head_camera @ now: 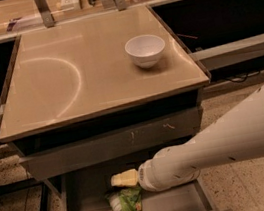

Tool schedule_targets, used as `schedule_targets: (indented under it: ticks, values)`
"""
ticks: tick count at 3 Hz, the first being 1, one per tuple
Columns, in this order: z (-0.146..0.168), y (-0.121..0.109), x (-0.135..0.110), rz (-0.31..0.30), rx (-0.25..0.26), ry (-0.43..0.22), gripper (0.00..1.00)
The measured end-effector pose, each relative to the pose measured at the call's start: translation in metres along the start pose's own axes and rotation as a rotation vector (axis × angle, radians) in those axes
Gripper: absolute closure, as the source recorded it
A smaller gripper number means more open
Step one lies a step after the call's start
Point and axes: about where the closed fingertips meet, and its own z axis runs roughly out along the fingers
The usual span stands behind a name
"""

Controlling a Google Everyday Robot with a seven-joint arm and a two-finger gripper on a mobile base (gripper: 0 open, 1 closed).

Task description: Place green rice chip bag into middle drawer

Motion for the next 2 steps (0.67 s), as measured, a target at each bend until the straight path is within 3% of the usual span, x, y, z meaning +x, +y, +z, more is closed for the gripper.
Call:
schedule_targets:
  ticks: [1, 2]
  values:
    - [-0.001, -0.001, 0.001, 0.006, 0.002, 0.001, 0.00]
    - [-0.021, -0.017, 0.005, 0.031, 0.025, -0.029, 0.00]
